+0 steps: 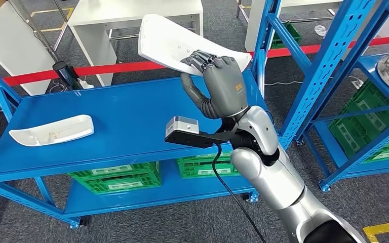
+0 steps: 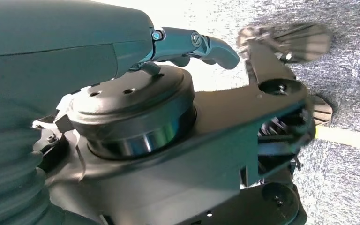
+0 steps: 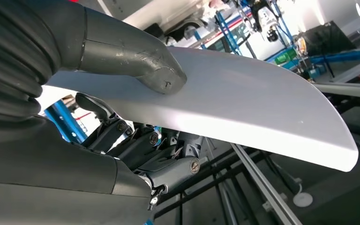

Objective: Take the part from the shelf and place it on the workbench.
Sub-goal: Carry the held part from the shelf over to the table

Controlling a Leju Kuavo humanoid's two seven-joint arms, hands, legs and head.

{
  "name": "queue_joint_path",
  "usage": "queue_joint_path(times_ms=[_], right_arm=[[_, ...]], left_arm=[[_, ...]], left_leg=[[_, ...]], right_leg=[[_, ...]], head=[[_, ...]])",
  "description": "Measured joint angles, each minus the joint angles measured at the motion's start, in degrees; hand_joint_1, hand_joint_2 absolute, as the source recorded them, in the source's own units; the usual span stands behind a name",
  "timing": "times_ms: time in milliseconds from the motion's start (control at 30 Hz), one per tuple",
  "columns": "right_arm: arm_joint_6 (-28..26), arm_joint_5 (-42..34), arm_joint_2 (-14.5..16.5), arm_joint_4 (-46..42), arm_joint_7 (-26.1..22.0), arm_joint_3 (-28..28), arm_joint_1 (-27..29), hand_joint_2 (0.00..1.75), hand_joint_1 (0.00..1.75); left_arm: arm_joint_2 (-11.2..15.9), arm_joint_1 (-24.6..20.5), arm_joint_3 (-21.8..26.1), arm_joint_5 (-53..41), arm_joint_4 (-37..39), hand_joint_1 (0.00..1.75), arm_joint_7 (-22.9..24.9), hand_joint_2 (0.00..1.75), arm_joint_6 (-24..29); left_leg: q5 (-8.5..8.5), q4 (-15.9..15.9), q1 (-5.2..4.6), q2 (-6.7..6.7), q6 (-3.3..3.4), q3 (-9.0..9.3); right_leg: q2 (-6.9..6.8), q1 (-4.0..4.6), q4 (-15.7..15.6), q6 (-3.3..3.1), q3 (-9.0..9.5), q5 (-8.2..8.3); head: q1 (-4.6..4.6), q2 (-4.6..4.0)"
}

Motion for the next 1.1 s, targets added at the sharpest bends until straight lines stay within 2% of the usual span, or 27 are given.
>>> queue_joint_path(times_ms=[33, 67, 100, 133, 167, 200, 233, 267, 367, 400, 433, 500, 533, 567, 600, 633, 667, 700, 767, 800, 867, 900, 933, 967, 1033, 1067, 1100], right_arm=[[-0.01, 0.0, 0.0, 0.09, 0.09, 0.0, 0.09, 1.75, 1.75], [-0.01, 0.0, 0.0, 0.21, 0.16, 0.0, 0.17, 1.75, 1.75], [-0.02, 0.0, 0.0, 0.32, 0.21, -0.01, 0.23, 1.75, 1.75], [-0.02, 0.0, 0.0, 0.42, 0.24, -0.01, 0.25, 1.75, 1.75], [-0.03, 0.0, 0.0, 0.5, 0.25, 0.0, 0.23, 1.75, 1.75], [-0.04, 0.0, 0.0, 0.56, 0.25, -0.01, 0.2, 1.75, 1.75], [-0.06, 0.0, 0.0, 0.63, 0.23, 0.0, 0.19, 1.75, 1.75], [-0.12, 0.01, 0.01, 0.68, 0.2, 0.0, 0.15, 1.75, 1.75], [-0.5, 0.09, 0.03, 0.94, 0.26, 0.02, -0.01, 1.75, 1.75], [-0.61, 0.17, 0.02, 1.04, 0.31, 0.02, -0.07, 1.75, 1.75], [-0.68, 0.25, 0.01, 1.14, 0.33, 0.02, -0.13, 1.75, 1.75], [-0.69, 0.36, 0.0, 1.43, 0.34, 0.02, -0.3, 1.75, 1.75], [-0.68, 0.37, 0.0, 1.68, 0.34, 0.02, -0.4, 1.75, 1.75], [-0.65, 0.37, 0.0, 2.01, 0.33, 0.02, -0.52, 1.75, 1.75], [-0.62, 0.37, 0.0, 2.34, 0.32, 0.02, -0.67, 1.75, 1.75], [-0.58, 0.37, 0.0, 2.63, 0.31, 0.03, -0.87, 1.75, 1.75], [-0.55, 0.37, 0.0, 2.87, 0.3, 0.04, -1.15, 1.75, 1.75], [-0.51, 0.37, 0.01, 3.05, 0.29, 0.06, -1.54, 1.75, 1.75], [-0.46, 0.33, 0.1, 3.38, 0.27, 0.11, -2.29, 1.75, 1.75], [-0.44, 0.27, 0.16, 3.58, 0.27, 0.16, -2.61, 1.75, 1.75], [-0.38, 0.08, 0.21, 4.08, 0.28, 0.3, -3.08, 1.75, 1.75], [-0.38, -0.05, 0.24, 4.31, 0.27, 0.36, -3.29, 1.75, 1.75], [-0.43, -0.21, 0.25, 4.51, 0.26, 0.39, -3.49, 1.75, 1.75], [-0.5, -0.39, 0.26, 4.72, 0.21, 0.39, -3.67, 1.75, 1.75], [-0.64, -0.73, 0.26, 5.14, 0.05, 0.39, -3.82, 1.75, 1.75], [-0.68, -0.86, 0.26, 5.41, -0.09, 0.4, -3.83, 1.75, 1.75], [-0.69, -0.95, 0.26, 5.66, -0.2, 0.4, -3.82, 1.75, 1.75]], left_arm=[[0.0, -0.01, 0.0, 0.03, 0.0, 0.0, 0.0, 1.75, 0.0], [0.0, 0.0, 0.0, 0.07, 0.0, 0.0, 0.01, 1.75, 0.0], [0.0, 0.02, 0.0, 0.1, 0.0, 0.0, 0.01, 1.75, 0.0], [0.0, 0.05, 0.0, 0.13, 0.0, 0.0, 0.03, 1.75, 0.0], [0.02, 0.06, 0.0, 0.16, 0.0, 0.0, 0.05, 1.75, 0.0], [0.08, 0.04, 0.0, 0.2, 0.0, 0.0, 0.04, 1.75, 0.0], [0.15, 0.04, -0.01, 0.25, -0.01, 0.0, 0.01, 1.75, 0.01], [0.21, 0.02, -0.01, 0.37, -0.01, 0.0, -0.09, 1.75, 0.01], [0.19, 0.0, -0.02, 0.96, -0.02, 0.0, -0.55, 1.75, 0.02], [0.15, -0.05, -0.01, 1.13, -0.03, 0.0, -0.69, 1.75, 0.02], [0.1, -0.1, -0.01, 1.25, -0.07, 0.0, -0.76, 1.75, 0.02], [-0.02, -0.19, 0.0, 1.42, -0.18, 0.0, -0.85, 1.75, 0.02], [-0.08, -0.19, 0.01, 1.56, -0.22, 0.0, -0.85, 1.75, 0.02], [-0.13, -0.18, 0.03, 1.76, -0.24, 0.0, -0.86, 1.75, 0.02], [-0.16, -0.17, 0.07, 1.99, -0.24, 0.0, -0.9, 1.75, 0.02], [-0.17, -0.18, 0.1, 2.21, -0.25, 0.0, -0.95, 1.75, 0.02], [-0.18, -0.19, 0.14, 2.36, -0.26, 0.0, -0.99, 1.75, 0.02], [-0.16, -0.22, 0.17, 2.49, -0.27, 0.0, -1.04, 1.75, 0.02], [-0.08, -0.28, 0.22, 2.78, -0.3, 0.0, -1.11, 1.75, 0.03], [-0.03, -0.29, 0.25, 2.92, -0.31, 0.0, -1.19, 1.75, 0.07], [0.04, -0.2, 0.27, 3.13, -0.3, 0.0, -1.48, 1.75, 0.35], [0.08, -0.16, 0.28, 3.16, -0.29, 0.0, -1.64, 1.75, 0.48], [0.11, -0.11, 0.28, 3.19, -0.28, 0.0, -1.77, 1.75, 0.59], [0.13, -0.1, 0.29, 3.19, -0.28, 0.0, -1.84, 1.75, 0.6], [0.16, -0.11, 0.3, 3.2, -0.28, 0.0, -1.84, 1.75, 0.6], [0.17, -0.12, 0.31, 3.2, -0.28, 0.0, -1.79, 1.75, 0.6], [0.2, -0.12, 0.31, 3.2, -0.28, 0.0, -1.73, 1.75, 0.6]], left_leg=[[-1.55, 3.25, -0.02, 0.0, 0.01, -0.97], [-2.1, 5.08, -0.05, 0.0, 0.11, -1.26], [-1.39, 4.65, -0.11, -0.01, 0.33, -0.46], [0.2, 2.02, -0.22, -0.01, 0.68, 1.42], [1.8, -2.12, -0.4, -0.02, 1.18, 4.04], [2.86, -6.4, -0.65, 0.01, 1.59, 6.7], [3.55, -9.53, -0.9, 0.01, 1.87, 8.46], [3.69, -11.37, -1.16, -0.01, 2.04, 9.3], [5.08, -12.35, -1.27, 0.02, 2.74, 8.41], [5.89, -12.61, -1.1, 0.12, 3.19, 7.96], [6.8, -12.87, -0.88, 0.24, 3.53, 7.37], [8.33, -12.94, -0.74, 0.43, 3.9, 5.81], [9.0, -12.82, -0.72, 0.5, 3.89, 4.9], [9.61, -12.63, -0.71, 0.56, 3.86, 3.94], [10.18, -12.36, -0.69, 0.62, 3.77, 2.96], [10.65, -12.02, -0.65, 0.65, 3.62, 2.0], [11.05, -11.6, -0.6, 0.66, 3.41, 1.1], [11.37, -11.1, -0.63, 0.64, 3.14, 0.28], [11.93, -10.3, -0.76, 0.55, 2.48, -0.69], [12.28, -10.17, -0.83, 0.5, 2.11, -0.91], [12.82, -10.16, -0.74, 0.4, 1.35, -1.14], [12.15, -9.74, -0.66, 0.35, 1.01, -1.56], [10.45, -8.4, -0.57, 0.31, 0.7, -2.18], [7.83, -5.92, -0.5, 0.29, 0.43, -3.01], [2.65, 1.29, -0.47, 0.27, 0.04, -4.75], [1.59, 4.32, -0.46, 0.26, -0.04, -5.08], [1.85, 5.79, -0.47, 0.26, -0.02, -4.65]], right_leg=[[-0.03, 0.15, 0.01, -0.11, -0.53, 0.4], [-0.05, 0.31, 0.02, -0.17, -1.06, 0.81], [-0.05, 0.46, 0.03, -0.19, -1.59, 1.27], [-0.03, 0.59, 0.03, -0.17, -2.1, 1.74], [-0.01, 0.69, 0.03, -0.11, -2.55, 2.24], [0.0, 0.81, 0.02, 0.06, -2.95, 2.76], [-0.01, 0.83, -0.08, 0.3, -3.16, 3.25], [-0.06, 0.77, -0.21, 0.62, -3.26, 3.75], [-0.13, 0.62, -1.0, 1.81, -3.4, 4.99], [-0.1, 0.64, -0.52, 2.13, -3.82, 4.04], [-0.06, 0.65, 1.02, 2.41, -4.52, 2.01], [-0.06, 0.49, 7.42, 2.9, -6.35, -4.0], [-0.07, 0.41, 11.15, 3.14, -7.02, -6.01], [-0.08, 0.35, 13.95, 3.33, -7.12, -6.67], [-0.09, 0.3, 15.12, 3.46, -6.41, -6.14], [-0.1, 0.23, 14.31, 3.53, -4.78, -4.89], [-0.13, 0.14, 11.54, 3.57, -2.12, -3.72], [-0.15, 0.1, 7.57, 3.56, 1.0, -3.68], [-0.02, 0.2, 1.49, 2.86, 5.26, -4.78], [0.07, 0.31, 0.2, 2.36, 5.91, -5.39], [0.03, 0.32, -0.1, 1.24, 5.31, -4.71], [-0.07, 0.3, -0.14, 0.74, 4.87, -4.15], [-0.17, 0.21, -0.25, 0.29, 4.32, -3.51], [-0.25, 0.16, -0.3, -0.01, 3.67, -2.85], [-0.27, 0.2, -0.3, -0.19, 2.06, -1.48], [-0.28, 0.23, -0.28, -0.16, 1.17, -0.79], [-0.28, 0.25, -0.25, -0.08, 0.28, -0.09]], head=[[0.0, 0.01], [0.0, 0.01], [0.0, 0.01], [0.0, 0.01], [0.01, 0.01], [0.03, 0.01], [0.04, 0.02], [0.03, 0.02], [-0.04, 0.0], [-0.01, 0.0], [0.02, 0.01], [0.12, 0.01], [0.14, 0.02], [0.15, 0.02], [0.16, 0.02], [0.16, 0.01], [0.16, 0.01], [0.17, 0.01], [0.13, 0.01], [0.1, 0.01], [0.11, 0.0], [0.09, 0.0], [0.08, 0.0], [0.05, 0.0], [0.02, 0.0], [0.02, 0.0], [0.02, 0.0]])
